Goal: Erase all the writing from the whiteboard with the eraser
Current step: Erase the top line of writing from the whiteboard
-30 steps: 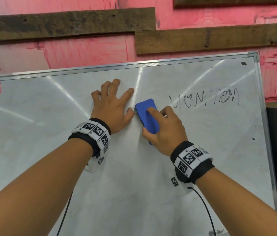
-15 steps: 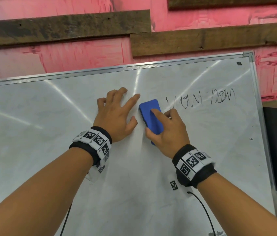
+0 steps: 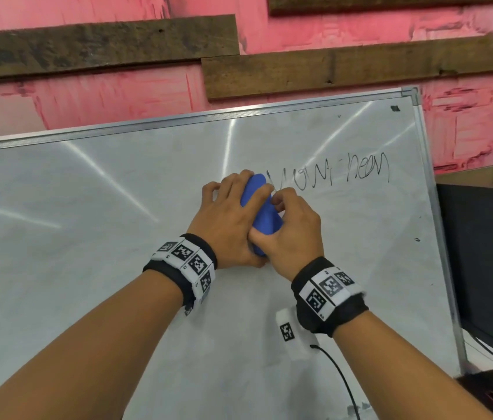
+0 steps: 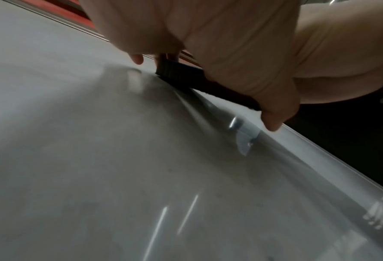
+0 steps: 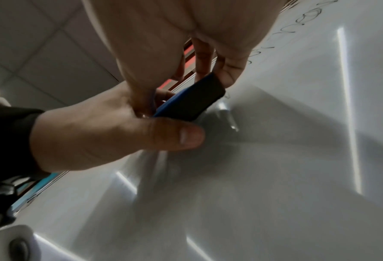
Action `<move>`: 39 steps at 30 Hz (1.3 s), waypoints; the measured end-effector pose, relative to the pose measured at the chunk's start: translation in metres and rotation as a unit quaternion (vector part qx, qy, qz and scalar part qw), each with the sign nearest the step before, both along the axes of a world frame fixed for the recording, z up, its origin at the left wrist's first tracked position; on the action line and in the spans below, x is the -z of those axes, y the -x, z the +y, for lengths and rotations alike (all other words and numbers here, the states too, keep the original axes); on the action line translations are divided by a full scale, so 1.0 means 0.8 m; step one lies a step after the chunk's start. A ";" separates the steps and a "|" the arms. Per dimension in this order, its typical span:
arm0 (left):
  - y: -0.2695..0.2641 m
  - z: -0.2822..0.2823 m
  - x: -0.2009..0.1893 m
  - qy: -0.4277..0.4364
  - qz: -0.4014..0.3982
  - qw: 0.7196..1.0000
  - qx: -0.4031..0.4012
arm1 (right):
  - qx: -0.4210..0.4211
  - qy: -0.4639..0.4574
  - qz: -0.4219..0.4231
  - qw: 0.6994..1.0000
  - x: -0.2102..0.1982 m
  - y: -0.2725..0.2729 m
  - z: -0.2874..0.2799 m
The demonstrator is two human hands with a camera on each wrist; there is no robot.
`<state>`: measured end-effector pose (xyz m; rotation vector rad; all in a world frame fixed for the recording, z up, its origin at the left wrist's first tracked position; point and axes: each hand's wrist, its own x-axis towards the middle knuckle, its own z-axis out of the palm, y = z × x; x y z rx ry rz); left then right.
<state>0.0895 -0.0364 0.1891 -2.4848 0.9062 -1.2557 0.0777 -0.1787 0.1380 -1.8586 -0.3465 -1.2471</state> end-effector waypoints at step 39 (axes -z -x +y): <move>-0.011 -0.003 -0.009 -0.052 -0.011 0.997 -0.063 | 0.086 0.086 0.006 0.993 0.071 -0.002 -0.067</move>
